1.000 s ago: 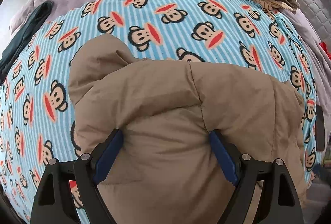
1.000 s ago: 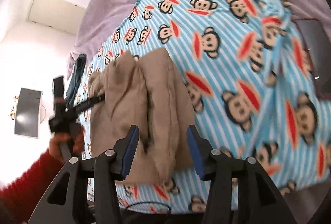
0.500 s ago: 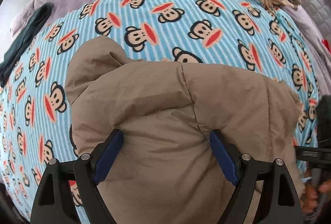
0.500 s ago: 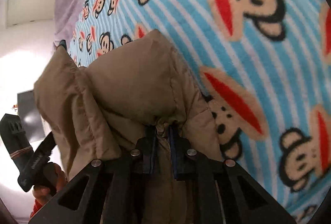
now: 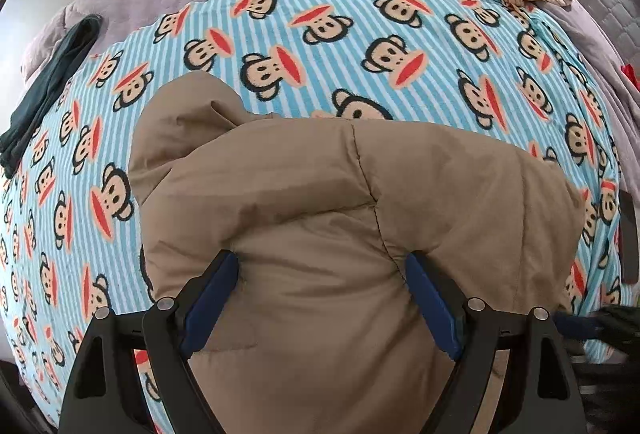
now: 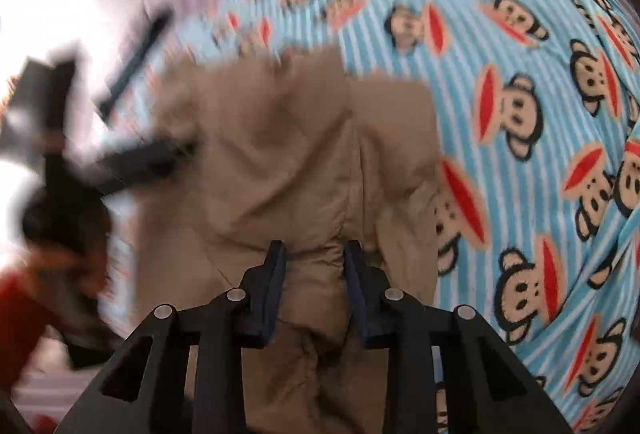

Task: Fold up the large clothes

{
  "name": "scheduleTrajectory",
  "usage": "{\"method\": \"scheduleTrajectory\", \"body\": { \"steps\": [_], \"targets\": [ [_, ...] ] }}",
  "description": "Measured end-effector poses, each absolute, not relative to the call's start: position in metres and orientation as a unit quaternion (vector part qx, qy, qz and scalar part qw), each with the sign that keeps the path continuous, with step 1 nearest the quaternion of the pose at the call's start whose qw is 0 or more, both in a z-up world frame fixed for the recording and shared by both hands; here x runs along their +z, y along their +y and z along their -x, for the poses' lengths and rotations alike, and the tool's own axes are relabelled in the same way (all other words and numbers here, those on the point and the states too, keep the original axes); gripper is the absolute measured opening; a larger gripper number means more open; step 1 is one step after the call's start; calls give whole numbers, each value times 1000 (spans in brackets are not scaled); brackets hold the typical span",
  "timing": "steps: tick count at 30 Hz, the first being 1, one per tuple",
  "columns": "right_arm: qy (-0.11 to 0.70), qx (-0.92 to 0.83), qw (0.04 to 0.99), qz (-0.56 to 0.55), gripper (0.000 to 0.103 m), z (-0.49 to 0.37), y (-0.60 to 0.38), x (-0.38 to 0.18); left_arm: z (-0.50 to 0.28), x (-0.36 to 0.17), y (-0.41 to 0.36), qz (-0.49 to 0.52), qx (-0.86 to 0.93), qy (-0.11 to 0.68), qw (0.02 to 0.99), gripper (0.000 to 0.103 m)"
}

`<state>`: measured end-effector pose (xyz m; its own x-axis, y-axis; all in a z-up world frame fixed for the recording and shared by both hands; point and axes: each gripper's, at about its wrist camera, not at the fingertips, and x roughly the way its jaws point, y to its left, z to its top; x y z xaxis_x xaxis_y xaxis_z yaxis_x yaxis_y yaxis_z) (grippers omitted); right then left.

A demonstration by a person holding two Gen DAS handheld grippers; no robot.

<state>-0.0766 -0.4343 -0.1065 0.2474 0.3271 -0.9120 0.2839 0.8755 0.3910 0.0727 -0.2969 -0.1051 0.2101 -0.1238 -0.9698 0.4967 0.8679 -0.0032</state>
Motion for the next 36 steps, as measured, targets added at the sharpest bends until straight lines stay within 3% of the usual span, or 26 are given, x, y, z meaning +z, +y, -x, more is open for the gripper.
{"method": "scheduleTrajectory", "body": {
  "steps": [22,25,31,36],
  "targets": [
    [609,0,724,-324,34,99,-447,-143,-48,-83,-277,-178,-192,606,751,86],
    [611,4,722,-326,35,99,-452,-143,-45,-84,-273,-169,-184,612,750,101],
    [611,9,718,-335,36,99,-459,-143,-41,-84,-259,-144,-169,612,759,102],
    [609,10,718,-337,37,100,-463,-143,-48,-82,-216,-48,-170,620,765,102]
  ]
}}
